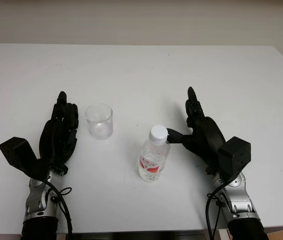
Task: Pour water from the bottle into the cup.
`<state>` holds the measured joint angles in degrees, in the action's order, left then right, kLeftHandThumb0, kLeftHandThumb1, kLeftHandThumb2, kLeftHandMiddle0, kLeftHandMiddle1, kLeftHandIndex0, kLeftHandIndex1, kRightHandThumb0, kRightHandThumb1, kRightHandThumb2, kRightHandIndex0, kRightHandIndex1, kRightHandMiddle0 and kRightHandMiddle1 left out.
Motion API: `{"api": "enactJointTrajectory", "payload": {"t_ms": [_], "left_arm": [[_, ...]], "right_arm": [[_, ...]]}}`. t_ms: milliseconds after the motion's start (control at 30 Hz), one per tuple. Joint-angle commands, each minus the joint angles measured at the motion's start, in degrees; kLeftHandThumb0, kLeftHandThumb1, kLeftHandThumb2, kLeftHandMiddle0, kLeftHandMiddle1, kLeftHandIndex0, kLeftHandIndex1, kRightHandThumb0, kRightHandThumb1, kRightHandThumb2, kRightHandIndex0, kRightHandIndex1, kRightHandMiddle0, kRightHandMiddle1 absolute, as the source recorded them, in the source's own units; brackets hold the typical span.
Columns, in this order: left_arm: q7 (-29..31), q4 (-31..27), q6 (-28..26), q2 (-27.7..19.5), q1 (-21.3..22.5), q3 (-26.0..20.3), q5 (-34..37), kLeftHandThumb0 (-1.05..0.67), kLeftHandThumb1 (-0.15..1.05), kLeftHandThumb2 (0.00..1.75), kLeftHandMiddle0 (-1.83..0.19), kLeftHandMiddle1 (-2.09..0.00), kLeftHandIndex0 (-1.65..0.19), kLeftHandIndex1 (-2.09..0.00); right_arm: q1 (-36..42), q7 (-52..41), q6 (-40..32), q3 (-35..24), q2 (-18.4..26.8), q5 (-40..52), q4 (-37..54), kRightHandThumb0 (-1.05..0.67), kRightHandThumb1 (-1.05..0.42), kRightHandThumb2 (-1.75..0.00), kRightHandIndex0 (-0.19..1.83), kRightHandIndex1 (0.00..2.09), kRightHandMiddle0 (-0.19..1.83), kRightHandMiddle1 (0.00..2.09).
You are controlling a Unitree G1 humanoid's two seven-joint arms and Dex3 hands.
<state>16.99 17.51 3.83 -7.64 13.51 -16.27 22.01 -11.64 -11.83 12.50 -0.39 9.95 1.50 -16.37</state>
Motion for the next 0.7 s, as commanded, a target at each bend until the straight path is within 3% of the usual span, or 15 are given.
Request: {"api": "enactJointTrajectory", "payload": {"t_ms": [0,367,500,667], "left_arm": [[0.17,-0.39,0.28,0.01,-1.02,-0.03,-0.17,-0.68,1.05,0.44,0.15,-0.05,0.14,-0.06],[0.03,0.87,0.17,0.18,0.13,-0.1,0.0,-0.69,1.05,0.42,0.15,-0.05,0.15,-0.05],[-0.11,1.51,0.89,0.15,0.59,-0.35,-0.02,-0.68,1.05,0.43,0.15,-0.06,0.15,-0.05],[0.12,1.99,1.27,0.18,1.13,-0.28,0.06,-0.69,1.05,0.44,0.15,-0.05,0.16,-0.05]], "right_arm": [[-0.03,-0.17,0.04,-0.06,0.03,0.03,1.31,-0.91,-0.93,-0.06,-0.19,0.0,-0.19,0.0],[-0.35,-1.38,-0.59,-0.78,1.34,0.19,1.41,-0.9,-0.93,-0.06,-0.19,0.0,-0.19,0.0],[-0.39,-8.31,-2.31,-2.96,2.49,7.64,3.28,-0.89,-0.92,-0.05,-0.19,0.0,-0.19,0.0],[1.63,-21.31,-5.58,-5.68,7.4,17.57,8.25,-0.94,-0.92,-0.05,-0.19,0.0,-0.19,0.0]]}}
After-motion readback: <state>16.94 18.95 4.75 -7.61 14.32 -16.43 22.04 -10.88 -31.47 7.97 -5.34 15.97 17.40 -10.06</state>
